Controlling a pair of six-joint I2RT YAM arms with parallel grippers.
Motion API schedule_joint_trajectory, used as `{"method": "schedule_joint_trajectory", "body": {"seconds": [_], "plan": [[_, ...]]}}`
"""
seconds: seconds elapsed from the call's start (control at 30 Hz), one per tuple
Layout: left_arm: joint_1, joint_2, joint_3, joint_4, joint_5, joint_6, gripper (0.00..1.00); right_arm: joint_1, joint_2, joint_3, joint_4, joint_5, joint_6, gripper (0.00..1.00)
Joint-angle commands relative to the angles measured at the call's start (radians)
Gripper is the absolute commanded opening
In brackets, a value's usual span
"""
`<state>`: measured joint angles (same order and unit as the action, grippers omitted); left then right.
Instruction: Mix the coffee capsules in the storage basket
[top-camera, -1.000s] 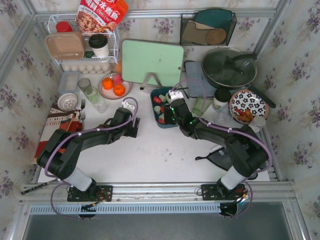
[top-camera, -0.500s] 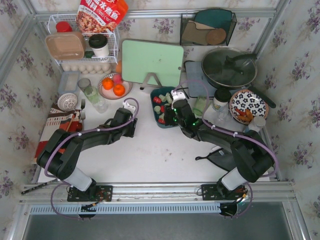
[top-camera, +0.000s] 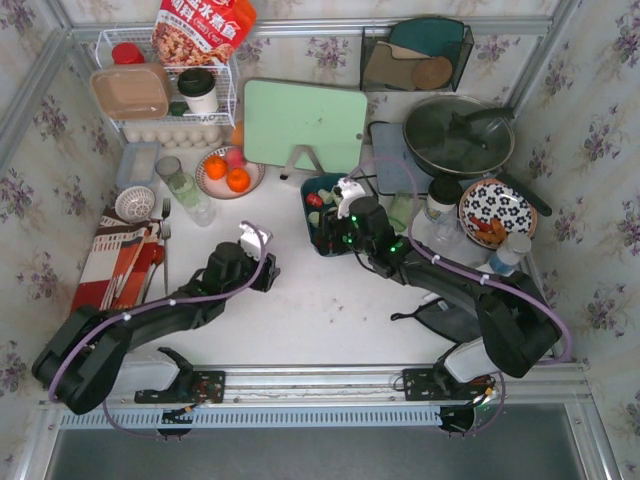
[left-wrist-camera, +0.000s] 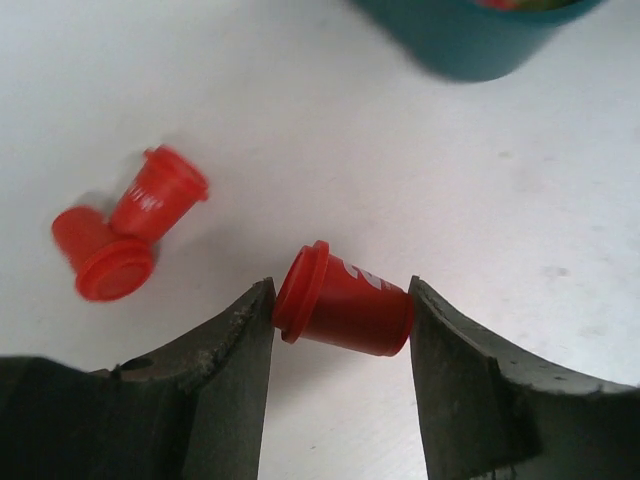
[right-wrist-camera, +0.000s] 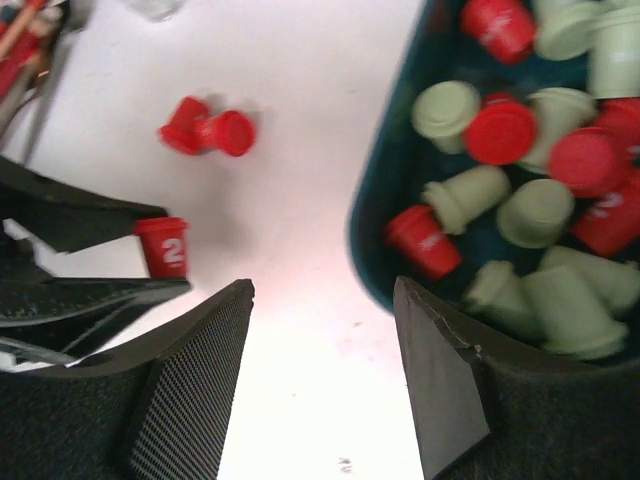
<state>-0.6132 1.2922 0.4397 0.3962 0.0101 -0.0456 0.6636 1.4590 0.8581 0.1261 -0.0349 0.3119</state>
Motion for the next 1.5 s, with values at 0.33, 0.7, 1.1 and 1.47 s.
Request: {"method": "schedule_joint_trajectory", "body": {"seconds": [0.33, 0.7, 1.1, 1.47], "plan": [[-0.068, -0.125, -0.158, 0.462, 0.289, 0.131, 0.48, 0.114, 0.054, -0.005, 0.105, -0.293, 0.091, 0.66], [-0.104, -0.149, -0.167, 0.459, 0.296, 0.176, 0.5, 0.135, 0.119, -0.013, 0.129, -0.401, 0.102, 0.62], [-0.111, -0.176, -0.134, 0.349, 0.178, 0.157, 0.67, 0.136, 0.106, -0.007, 0.092, -0.305, 0.11, 0.13], [-0.105, -0.235, -0.126, 0.25, -0.114, 0.112, 0.9, 0.109, -0.012, -0.01, 0.04, 0.207, 0.051, 0.05]]}}
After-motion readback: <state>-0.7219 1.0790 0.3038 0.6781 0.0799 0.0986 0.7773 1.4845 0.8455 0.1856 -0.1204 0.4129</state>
